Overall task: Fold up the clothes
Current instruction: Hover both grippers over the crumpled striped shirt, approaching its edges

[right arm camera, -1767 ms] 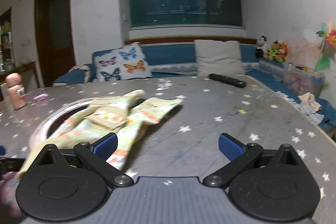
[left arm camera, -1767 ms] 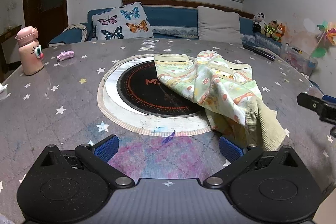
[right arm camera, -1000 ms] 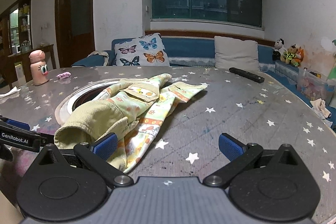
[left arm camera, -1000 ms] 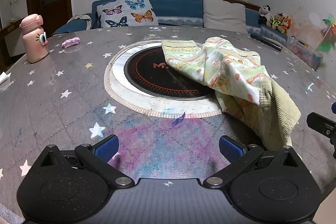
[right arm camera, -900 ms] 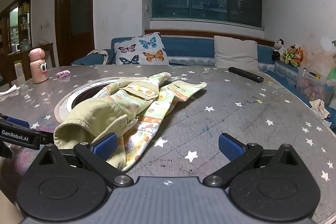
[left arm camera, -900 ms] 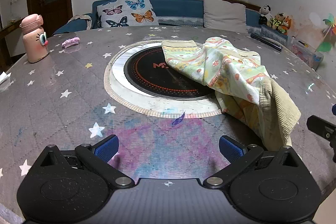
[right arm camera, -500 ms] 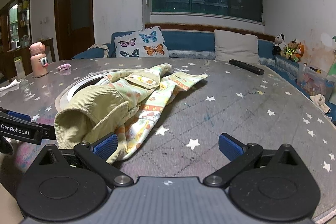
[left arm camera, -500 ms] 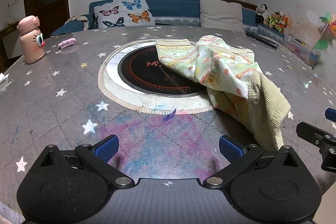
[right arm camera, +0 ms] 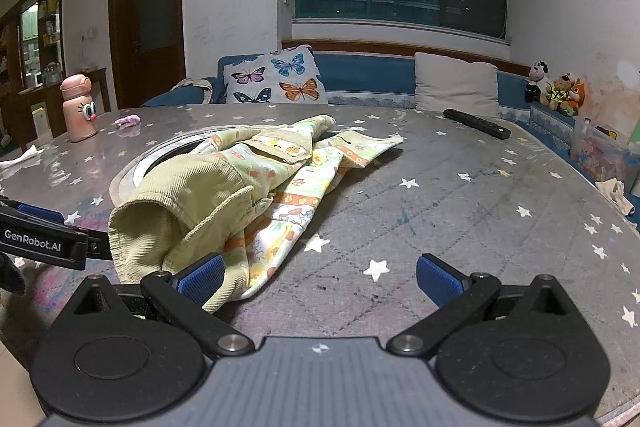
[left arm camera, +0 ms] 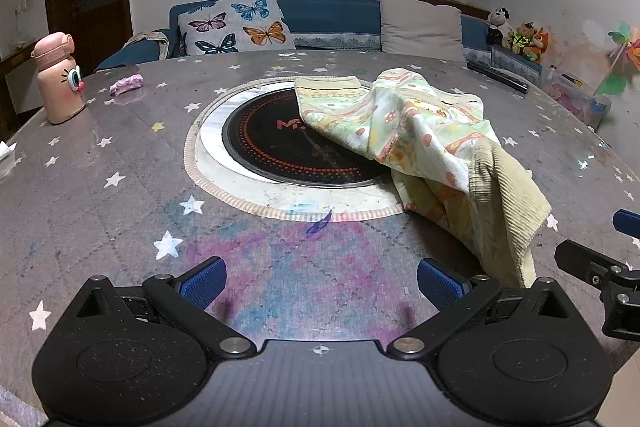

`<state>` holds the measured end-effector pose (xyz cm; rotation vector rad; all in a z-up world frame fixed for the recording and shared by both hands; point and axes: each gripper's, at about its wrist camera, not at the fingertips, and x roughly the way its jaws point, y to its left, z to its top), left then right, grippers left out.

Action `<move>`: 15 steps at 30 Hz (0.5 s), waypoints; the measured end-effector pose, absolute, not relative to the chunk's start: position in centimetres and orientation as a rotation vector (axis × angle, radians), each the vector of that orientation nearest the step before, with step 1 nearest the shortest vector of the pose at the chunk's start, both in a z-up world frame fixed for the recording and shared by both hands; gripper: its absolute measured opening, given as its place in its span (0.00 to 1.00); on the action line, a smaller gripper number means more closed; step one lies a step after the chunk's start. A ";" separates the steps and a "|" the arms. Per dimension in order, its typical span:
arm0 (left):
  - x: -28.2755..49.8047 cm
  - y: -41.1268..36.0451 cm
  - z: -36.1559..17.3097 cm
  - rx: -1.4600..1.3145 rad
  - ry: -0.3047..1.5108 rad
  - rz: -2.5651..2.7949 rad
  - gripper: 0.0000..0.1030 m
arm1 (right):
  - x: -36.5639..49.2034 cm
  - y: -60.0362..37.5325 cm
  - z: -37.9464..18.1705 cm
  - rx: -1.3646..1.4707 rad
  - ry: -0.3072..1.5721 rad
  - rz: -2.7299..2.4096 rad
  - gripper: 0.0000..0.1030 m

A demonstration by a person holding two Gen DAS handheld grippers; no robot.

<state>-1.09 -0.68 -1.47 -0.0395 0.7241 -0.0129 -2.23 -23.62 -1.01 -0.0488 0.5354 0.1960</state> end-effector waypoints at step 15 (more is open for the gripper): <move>0.0 -0.7 -1.9 -0.043 0.745 -0.021 1.00 | -1.0 -23.3 -1.3 -0.047 0.552 0.203 1.00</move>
